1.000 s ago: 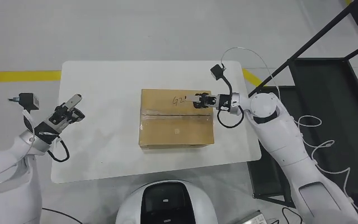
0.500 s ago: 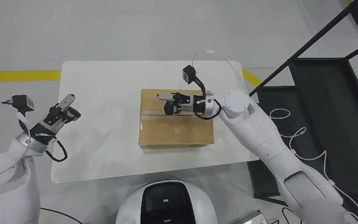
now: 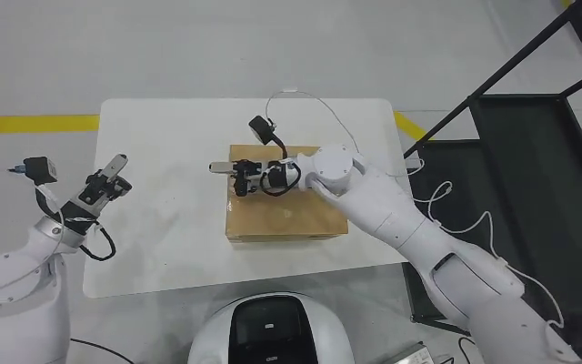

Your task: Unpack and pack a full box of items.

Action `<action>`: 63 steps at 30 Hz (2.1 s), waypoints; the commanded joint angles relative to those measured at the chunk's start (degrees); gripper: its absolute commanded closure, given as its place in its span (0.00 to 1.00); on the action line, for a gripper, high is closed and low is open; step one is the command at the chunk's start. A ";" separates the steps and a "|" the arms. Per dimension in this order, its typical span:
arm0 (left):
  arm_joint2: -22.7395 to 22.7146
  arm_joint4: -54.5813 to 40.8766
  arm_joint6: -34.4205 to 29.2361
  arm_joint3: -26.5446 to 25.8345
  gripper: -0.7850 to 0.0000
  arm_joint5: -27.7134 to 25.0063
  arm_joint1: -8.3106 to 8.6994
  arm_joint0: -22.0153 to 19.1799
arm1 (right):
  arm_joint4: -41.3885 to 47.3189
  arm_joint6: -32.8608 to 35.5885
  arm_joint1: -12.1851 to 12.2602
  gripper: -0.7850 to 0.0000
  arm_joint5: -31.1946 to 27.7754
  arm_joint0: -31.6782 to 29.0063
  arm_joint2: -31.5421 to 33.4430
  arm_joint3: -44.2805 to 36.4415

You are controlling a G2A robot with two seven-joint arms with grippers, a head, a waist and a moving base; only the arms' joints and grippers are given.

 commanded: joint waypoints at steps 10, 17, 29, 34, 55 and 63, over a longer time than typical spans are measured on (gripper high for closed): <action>3.34 9.13 7.37 -1.72 0.00 -4.11 0.16 1.63 | -8.21 0.62 2.41 0.00 1.79 -3.85 4.79 0.91; 6.12 12.88 11.23 -3.31 0.00 -5.63 0.08 2.96 | -11.77 1.14 6.90 0.00 5.63 -12.85 14.60 -7.61; 9.49 15.10 14.35 -3.51 0.00 -5.71 0.10 2.83 | -14.32 0.50 11.95 0.00 12.32 -27.18 30.34 -15.89; 10.92 15.33 16.46 -3.14 0.00 -5.89 0.00 2.63 | -12.17 -1.17 13.21 0.00 12.03 -32.33 37.16 -17.57; 12.50 10.70 25.35 -0.06 0.00 -5.78 -0.46 3.19 | -2.80 -4.89 14.58 0.00 1.43 -41.99 51.23 -19.89; 15.22 10.79 29.80 -0.31 0.00 -4.58 -1.02 5.35 | -1.58 -10.38 14.54 0.00 -6.25 -46.47 55.63 -21.12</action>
